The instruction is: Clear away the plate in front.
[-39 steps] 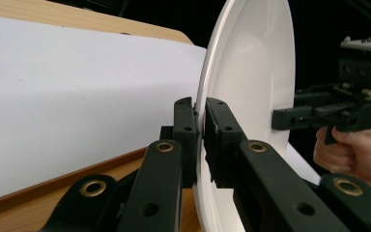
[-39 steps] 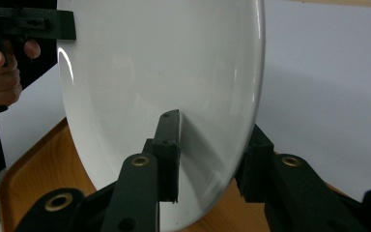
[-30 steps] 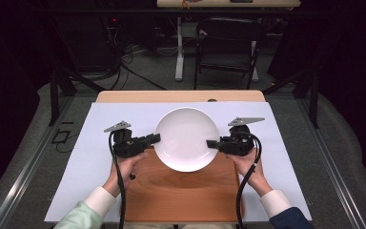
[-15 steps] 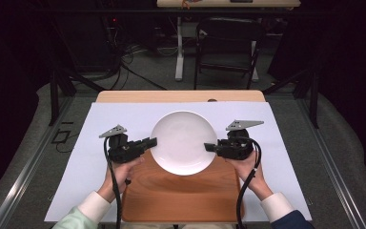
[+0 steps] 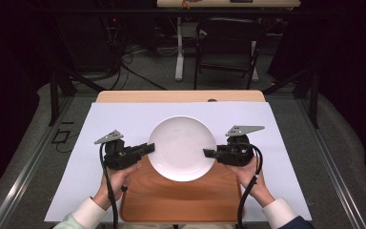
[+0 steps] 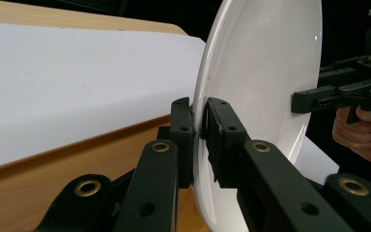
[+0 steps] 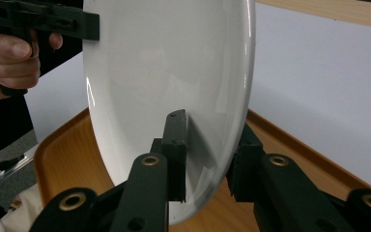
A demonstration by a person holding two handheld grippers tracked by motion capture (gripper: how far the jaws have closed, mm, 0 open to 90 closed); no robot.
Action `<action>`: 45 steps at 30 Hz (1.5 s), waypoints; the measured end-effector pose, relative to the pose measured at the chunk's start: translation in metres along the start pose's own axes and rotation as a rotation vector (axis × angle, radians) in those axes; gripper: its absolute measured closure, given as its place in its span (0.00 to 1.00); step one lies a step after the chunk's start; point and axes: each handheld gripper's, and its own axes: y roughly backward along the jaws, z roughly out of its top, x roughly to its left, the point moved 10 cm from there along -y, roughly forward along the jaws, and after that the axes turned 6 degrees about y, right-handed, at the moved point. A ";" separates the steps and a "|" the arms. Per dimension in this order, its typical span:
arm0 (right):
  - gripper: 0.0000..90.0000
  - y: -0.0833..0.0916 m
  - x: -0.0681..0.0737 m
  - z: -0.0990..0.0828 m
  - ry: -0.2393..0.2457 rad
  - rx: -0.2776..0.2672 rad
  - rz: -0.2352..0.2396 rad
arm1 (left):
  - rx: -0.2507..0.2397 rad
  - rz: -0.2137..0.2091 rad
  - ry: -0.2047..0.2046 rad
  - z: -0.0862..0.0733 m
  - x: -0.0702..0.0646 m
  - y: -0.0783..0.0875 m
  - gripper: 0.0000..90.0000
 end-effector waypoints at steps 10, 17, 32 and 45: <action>0.82 0.004 0.010 -0.012 -0.009 0.025 0.015 | 0.031 -0.010 0.008 -0.013 -0.005 0.006 0.91; 0.83 0.005 0.018 -0.018 -0.013 0.041 0.026 | 0.056 -0.019 0.022 -0.023 -0.007 0.011 0.91; 0.84 0.004 0.027 -0.035 -0.049 0.093 0.054 | 0.128 -0.018 0.054 -0.045 -0.008 0.013 0.91; 0.84 0.004 0.030 -0.046 -0.067 0.127 0.065 | 0.170 -0.014 0.067 -0.055 -0.007 0.011 0.90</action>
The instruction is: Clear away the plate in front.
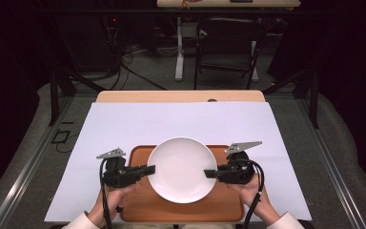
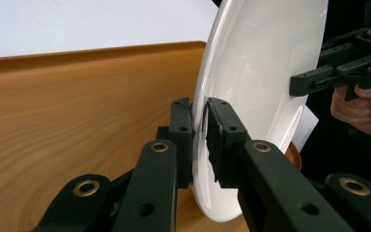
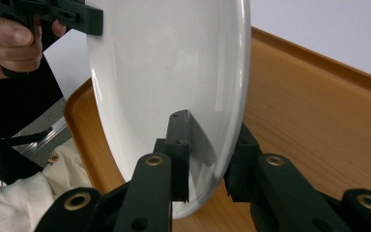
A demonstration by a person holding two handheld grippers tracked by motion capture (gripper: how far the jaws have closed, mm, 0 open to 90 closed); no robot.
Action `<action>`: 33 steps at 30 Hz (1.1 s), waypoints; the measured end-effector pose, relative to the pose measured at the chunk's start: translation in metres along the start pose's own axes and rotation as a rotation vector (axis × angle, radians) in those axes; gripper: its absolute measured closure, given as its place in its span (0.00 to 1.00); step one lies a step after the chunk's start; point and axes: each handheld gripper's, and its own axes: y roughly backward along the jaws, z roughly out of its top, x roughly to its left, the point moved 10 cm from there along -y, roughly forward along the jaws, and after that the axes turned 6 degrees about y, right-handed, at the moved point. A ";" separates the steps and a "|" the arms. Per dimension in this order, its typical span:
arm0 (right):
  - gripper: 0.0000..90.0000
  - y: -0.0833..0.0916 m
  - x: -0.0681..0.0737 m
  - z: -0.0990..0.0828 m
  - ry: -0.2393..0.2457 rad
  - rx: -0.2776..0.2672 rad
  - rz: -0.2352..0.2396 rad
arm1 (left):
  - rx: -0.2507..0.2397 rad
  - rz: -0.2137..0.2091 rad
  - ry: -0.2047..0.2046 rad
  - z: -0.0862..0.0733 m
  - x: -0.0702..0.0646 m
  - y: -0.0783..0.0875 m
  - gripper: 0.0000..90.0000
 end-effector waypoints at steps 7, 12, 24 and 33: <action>0.84 -0.002 0.001 -0.006 -0.010 0.022 0.004 | 0.034 0.001 0.012 -0.007 0.002 -0.003 0.90; 0.84 -0.005 0.003 -0.013 -0.009 0.046 0.008 | 0.067 0.016 0.016 -0.015 0.004 -0.004 0.89; 0.84 -0.015 0.001 -0.024 -0.010 0.111 0.004 | 0.117 0.049 0.020 -0.023 0.011 -0.010 0.88; 0.83 -0.021 -0.003 -0.028 -0.003 0.145 -0.012 | 0.132 0.067 0.021 -0.026 0.017 -0.014 0.87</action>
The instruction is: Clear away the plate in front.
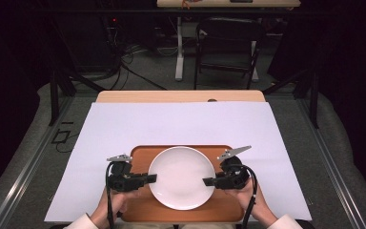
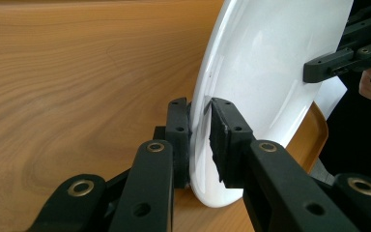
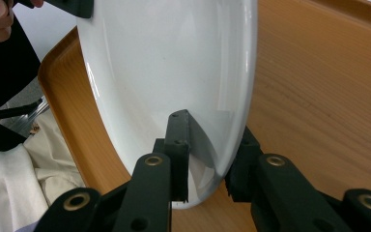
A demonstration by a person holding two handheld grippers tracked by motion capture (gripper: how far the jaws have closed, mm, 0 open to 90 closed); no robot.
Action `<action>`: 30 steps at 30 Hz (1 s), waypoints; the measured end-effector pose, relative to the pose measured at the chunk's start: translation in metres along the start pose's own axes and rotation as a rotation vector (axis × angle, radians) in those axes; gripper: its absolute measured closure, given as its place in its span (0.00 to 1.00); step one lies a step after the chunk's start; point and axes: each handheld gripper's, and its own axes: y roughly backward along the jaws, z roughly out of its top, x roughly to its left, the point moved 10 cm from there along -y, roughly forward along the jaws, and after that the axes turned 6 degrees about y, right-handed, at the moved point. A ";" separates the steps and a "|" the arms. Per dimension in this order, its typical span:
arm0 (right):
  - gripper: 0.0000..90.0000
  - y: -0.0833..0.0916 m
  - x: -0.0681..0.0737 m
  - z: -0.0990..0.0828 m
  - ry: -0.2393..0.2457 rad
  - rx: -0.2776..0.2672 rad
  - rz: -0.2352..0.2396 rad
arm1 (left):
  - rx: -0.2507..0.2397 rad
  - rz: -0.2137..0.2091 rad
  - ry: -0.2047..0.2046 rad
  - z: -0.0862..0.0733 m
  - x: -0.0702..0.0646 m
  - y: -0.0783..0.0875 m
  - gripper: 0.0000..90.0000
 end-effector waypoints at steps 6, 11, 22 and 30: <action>0.80 -0.004 -0.003 -0.001 -0.003 0.015 -0.005 | 0.005 0.024 -0.006 0.000 0.004 -0.003 0.88; 0.77 -0.009 -0.004 0.000 0.013 0.028 -0.017 | 0.007 0.053 -0.014 0.000 0.007 -0.005 0.87; 0.68 -0.019 -0.013 -0.002 0.018 0.068 -0.057 | 0.025 0.094 -0.018 0.000 0.017 -0.016 0.82; 0.64 -0.025 -0.020 -0.004 0.018 0.092 -0.071 | 0.039 0.120 -0.008 0.000 0.023 -0.025 0.78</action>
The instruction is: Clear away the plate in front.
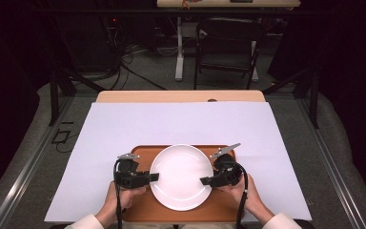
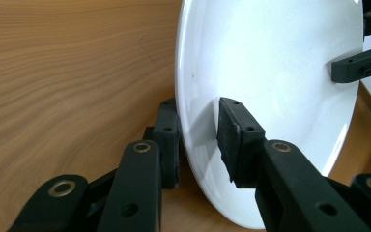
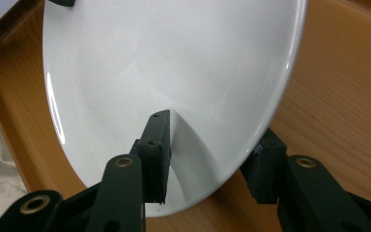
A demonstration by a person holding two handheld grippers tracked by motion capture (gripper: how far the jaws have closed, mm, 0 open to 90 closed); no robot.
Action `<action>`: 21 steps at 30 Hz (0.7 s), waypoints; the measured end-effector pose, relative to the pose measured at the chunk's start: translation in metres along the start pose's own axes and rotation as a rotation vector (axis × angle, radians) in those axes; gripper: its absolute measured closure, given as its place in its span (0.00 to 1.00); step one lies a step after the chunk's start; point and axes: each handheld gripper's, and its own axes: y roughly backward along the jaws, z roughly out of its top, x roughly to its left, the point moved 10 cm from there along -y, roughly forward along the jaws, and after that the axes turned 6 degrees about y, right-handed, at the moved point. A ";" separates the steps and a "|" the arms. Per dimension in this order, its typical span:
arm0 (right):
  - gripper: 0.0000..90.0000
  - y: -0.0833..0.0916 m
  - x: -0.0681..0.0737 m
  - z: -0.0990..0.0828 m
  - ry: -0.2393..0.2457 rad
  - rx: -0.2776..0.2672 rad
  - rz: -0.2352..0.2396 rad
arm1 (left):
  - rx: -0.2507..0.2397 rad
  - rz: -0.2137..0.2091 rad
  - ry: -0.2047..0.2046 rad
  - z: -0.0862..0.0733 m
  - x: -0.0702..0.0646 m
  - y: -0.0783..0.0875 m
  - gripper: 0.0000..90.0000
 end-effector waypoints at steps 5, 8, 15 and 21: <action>0.61 -0.004 -0.003 -0.001 -0.010 0.015 -0.003 | 0.016 0.022 -0.007 -0.001 0.002 -0.004 0.75; 0.60 -0.007 -0.004 -0.002 -0.016 0.023 -0.007 | 0.026 0.040 -0.012 -0.002 0.004 -0.006 0.73; 0.57 -0.013 -0.003 -0.002 -0.017 0.035 -0.003 | 0.034 0.068 -0.012 -0.003 0.007 -0.005 0.71; 0.55 -0.016 0.001 -0.002 -0.007 0.047 0.006 | 0.052 0.099 -0.028 -0.004 0.010 -0.004 0.69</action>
